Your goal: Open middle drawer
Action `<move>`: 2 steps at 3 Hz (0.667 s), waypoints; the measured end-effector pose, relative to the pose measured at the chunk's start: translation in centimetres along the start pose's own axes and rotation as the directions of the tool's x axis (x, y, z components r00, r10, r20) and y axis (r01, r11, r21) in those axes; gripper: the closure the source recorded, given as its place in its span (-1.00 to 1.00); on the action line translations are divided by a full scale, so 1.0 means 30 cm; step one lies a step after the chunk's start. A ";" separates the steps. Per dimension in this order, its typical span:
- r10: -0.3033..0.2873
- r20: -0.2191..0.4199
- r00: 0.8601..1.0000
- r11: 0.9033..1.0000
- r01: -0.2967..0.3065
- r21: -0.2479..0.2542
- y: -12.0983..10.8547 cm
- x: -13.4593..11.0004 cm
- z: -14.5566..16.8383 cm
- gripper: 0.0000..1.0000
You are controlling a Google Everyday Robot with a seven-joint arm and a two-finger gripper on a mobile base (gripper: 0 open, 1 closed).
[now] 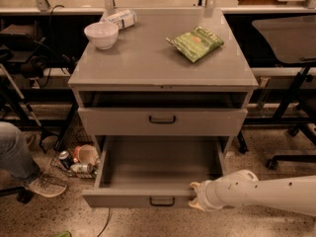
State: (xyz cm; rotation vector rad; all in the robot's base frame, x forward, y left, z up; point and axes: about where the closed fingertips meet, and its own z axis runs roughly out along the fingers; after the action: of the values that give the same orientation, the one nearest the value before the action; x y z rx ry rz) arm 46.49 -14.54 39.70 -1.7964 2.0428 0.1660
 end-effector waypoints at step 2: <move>0.002 0.001 1.000 1.000 -0.002 -0.001 0.002 -0.006 -0.018 1.00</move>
Offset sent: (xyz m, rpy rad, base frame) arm -0.2499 -0.0196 -0.0448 0.1429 0.2113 -0.1766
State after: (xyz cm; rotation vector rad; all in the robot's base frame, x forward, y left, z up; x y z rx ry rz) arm 46.32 -14.56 40.27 -1.7946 2.0447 0.1686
